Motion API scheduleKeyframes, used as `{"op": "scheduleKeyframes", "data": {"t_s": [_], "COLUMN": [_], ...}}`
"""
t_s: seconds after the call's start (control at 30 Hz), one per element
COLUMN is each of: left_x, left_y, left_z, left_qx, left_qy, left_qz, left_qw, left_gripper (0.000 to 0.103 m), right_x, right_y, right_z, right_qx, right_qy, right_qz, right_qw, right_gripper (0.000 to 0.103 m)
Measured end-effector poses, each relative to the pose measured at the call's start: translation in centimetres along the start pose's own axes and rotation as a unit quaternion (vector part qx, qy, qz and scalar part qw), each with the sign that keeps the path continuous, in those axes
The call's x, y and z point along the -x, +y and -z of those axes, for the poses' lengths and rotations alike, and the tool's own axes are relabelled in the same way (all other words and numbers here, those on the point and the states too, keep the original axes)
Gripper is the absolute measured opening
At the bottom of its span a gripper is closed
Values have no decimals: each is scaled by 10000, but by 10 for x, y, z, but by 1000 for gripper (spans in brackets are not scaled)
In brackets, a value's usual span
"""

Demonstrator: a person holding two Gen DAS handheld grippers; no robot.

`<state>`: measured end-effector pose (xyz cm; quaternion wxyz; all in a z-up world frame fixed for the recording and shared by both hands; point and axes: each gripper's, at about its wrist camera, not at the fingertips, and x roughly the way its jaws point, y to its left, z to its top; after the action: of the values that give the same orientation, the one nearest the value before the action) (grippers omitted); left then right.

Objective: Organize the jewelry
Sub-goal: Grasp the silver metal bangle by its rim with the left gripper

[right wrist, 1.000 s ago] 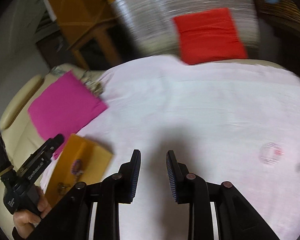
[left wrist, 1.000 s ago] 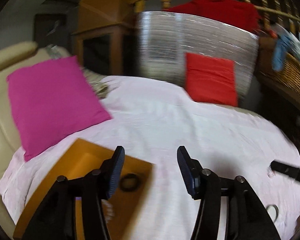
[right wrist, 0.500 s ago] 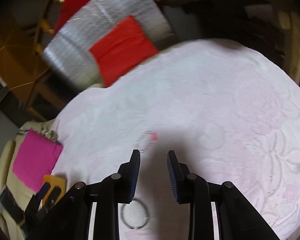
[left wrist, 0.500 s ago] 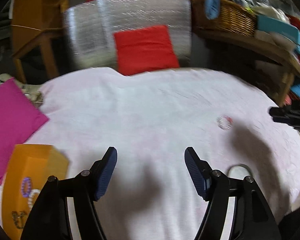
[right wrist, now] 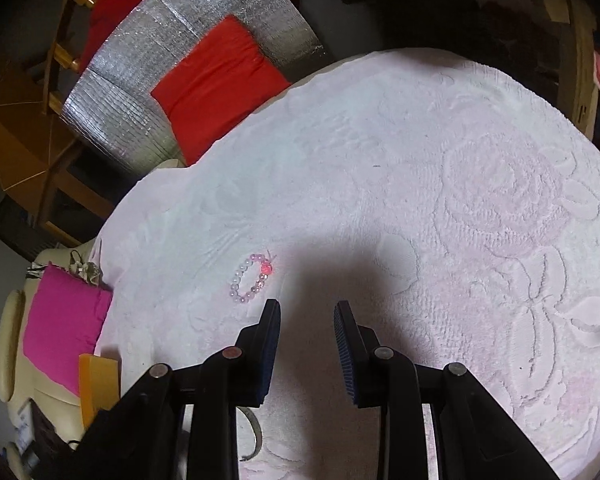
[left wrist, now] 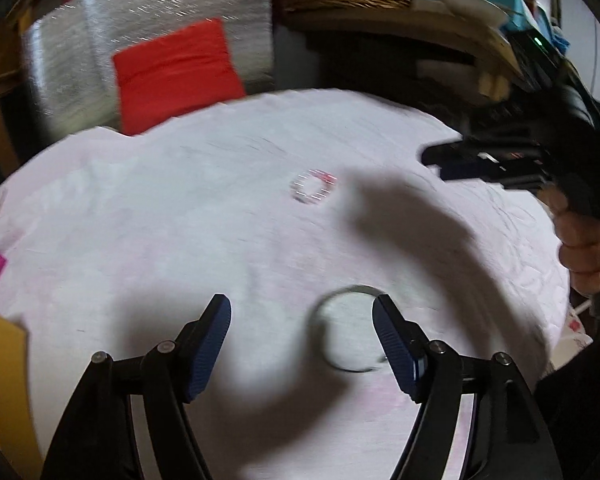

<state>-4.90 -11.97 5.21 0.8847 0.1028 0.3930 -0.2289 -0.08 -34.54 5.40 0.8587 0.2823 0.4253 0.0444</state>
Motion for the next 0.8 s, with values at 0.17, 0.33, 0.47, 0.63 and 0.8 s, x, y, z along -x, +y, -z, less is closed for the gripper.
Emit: {"op": "scheduleKeyframes", "data": {"t_s": [0.17, 0.33, 0.47, 0.63, 0.8], "left_x": [-16, -32, -35, -35, -28], "left_y": [-19, -23, -22, -9, 7], "left_z": [7, 13, 13, 12, 9], "left_qx": [26, 202, 233, 508, 739], "left_qy": [231, 457, 352, 149, 63], "left_qz": [267, 266, 214, 161, 102], "left_qw": [9994, 9984, 9989, 9985, 9972], "left_gripper": [76, 76, 76, 65, 63], "right_x": [-3, -6, -9, -22, -43], "right_y": [2, 1, 2, 14, 33], "right_z": [1, 1, 1, -3, -9], "right_qx": [66, 64, 105, 303, 629], "right_qy": [24, 53, 55, 31, 24], "right_qz": [-5, 0, 13, -88, -173], "right_qw": [10000, 10000, 9999, 9995, 9979], "right_gripper": [30, 30, 30, 30, 30]}}
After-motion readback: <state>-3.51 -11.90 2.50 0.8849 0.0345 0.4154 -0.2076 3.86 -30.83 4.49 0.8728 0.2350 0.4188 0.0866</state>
